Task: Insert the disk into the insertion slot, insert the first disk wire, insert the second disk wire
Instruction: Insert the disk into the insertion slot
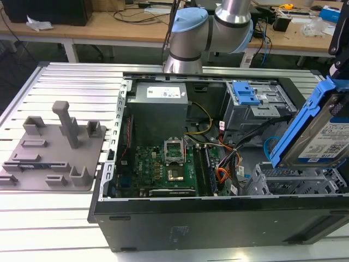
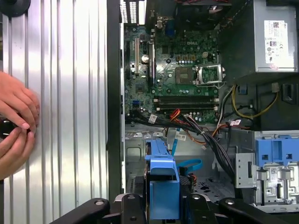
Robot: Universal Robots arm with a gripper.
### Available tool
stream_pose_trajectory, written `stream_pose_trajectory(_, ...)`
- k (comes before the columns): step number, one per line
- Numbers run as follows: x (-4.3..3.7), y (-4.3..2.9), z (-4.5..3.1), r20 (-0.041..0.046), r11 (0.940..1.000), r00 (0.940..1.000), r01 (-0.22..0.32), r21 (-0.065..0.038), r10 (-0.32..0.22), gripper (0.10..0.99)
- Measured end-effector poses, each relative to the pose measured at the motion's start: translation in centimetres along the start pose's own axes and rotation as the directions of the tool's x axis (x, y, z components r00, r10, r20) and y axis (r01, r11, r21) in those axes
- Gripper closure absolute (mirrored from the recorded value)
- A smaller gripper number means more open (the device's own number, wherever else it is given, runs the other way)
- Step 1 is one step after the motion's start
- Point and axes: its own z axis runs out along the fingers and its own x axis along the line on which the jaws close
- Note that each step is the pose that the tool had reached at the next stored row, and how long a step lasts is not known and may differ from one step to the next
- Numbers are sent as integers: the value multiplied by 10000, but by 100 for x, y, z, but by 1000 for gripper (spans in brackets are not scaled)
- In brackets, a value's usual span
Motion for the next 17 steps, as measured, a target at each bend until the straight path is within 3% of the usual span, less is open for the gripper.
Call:
stream_pose_trajectory(1, 2, 1, 0, 161, 10000, 9999, 11, -3, -11, 722)
stream_pose_trajectory(2, 1, 1, 0, 181, 10000, 9998, 16, -4, -16, 722)
stream_pose_trajectory(7, -6, 2, 0, 182, 10000, 9998, 17, -4, -17, 722)
stream_pose_trajectory(11, -88, -7, 11, 182, 10000, 9998, 17, -3, -17, 722)
stream_pose_trajectory(17, -82, -25, 46, 181, 10000, 9998, 17, -3, -17, 722)
